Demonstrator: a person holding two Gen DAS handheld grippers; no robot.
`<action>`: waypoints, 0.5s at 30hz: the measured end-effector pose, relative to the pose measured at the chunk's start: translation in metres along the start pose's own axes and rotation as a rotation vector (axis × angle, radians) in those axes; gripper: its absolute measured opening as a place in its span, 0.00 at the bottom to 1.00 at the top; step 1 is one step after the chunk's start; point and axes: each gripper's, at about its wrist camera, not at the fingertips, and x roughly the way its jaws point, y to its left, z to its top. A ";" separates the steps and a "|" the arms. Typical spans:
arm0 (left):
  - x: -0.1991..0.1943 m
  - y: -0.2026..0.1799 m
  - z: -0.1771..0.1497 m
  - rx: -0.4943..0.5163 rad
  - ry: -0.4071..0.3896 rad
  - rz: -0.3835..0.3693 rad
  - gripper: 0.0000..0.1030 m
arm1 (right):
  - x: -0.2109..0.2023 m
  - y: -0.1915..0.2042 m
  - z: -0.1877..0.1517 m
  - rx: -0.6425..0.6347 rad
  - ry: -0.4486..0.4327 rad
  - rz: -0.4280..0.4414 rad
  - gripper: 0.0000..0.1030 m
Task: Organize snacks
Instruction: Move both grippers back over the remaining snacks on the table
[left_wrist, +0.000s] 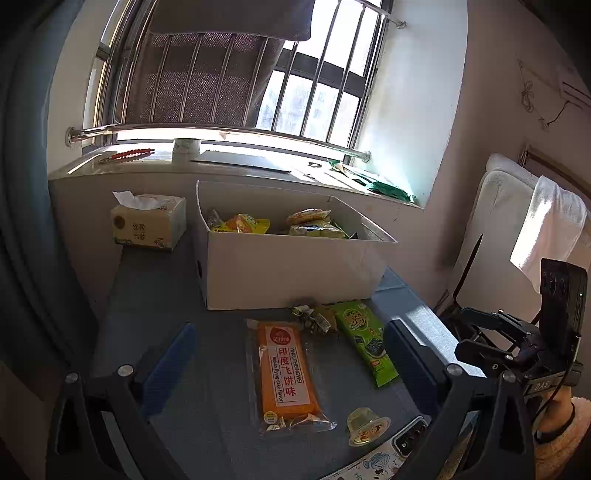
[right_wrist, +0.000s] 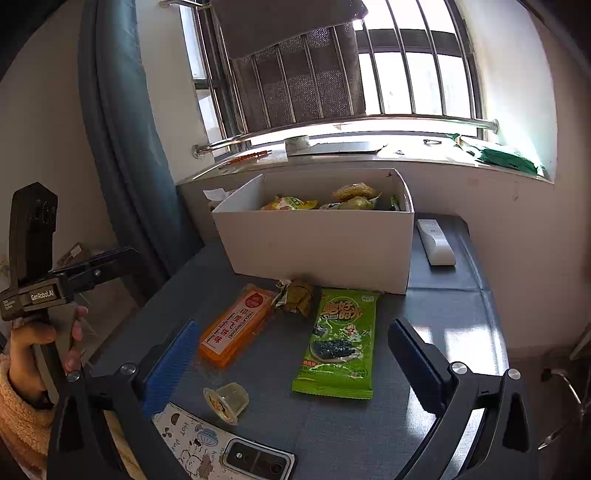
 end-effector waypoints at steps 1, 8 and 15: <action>0.001 0.000 -0.009 -0.017 0.016 0.005 1.00 | 0.000 -0.001 -0.012 0.015 0.017 -0.017 1.00; 0.007 -0.006 -0.045 -0.061 0.081 -0.002 1.00 | 0.007 -0.008 -0.051 0.069 0.116 -0.038 1.00; 0.004 -0.006 -0.044 -0.052 0.080 0.005 1.00 | 0.020 -0.014 -0.042 0.087 0.123 -0.059 1.00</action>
